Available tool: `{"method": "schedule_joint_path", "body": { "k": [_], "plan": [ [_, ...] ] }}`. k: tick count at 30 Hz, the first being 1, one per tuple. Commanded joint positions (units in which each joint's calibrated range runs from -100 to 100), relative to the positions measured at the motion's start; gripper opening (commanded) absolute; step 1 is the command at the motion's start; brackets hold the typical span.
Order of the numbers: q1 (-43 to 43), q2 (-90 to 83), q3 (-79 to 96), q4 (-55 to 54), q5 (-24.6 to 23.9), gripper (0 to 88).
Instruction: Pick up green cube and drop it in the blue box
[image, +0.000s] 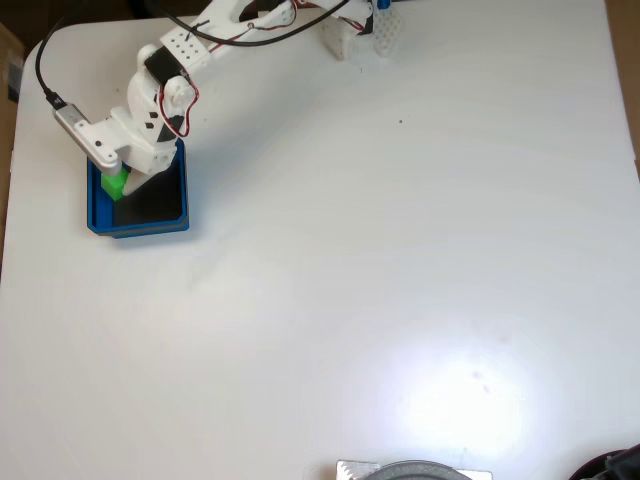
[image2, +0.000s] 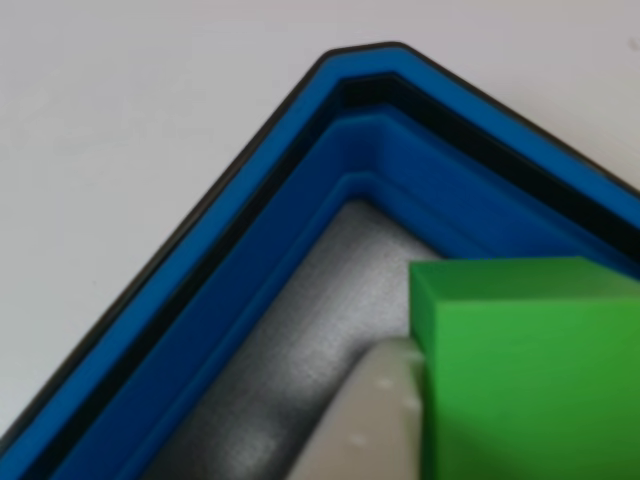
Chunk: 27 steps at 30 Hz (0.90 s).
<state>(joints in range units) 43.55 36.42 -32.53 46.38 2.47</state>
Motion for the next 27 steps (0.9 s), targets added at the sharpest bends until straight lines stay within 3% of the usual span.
{"method": "schedule_joint_path", "body": {
  "k": [1,10,27],
  "plan": [
    [0.2,-1.2,-3.5,-1.0,-0.1,12.3],
    [0.1,-1.3,-3.4,-1.0,-0.2,24.2],
    [0.3,-4.2,-3.1,-1.0,0.0,24.5]
  ]
}}
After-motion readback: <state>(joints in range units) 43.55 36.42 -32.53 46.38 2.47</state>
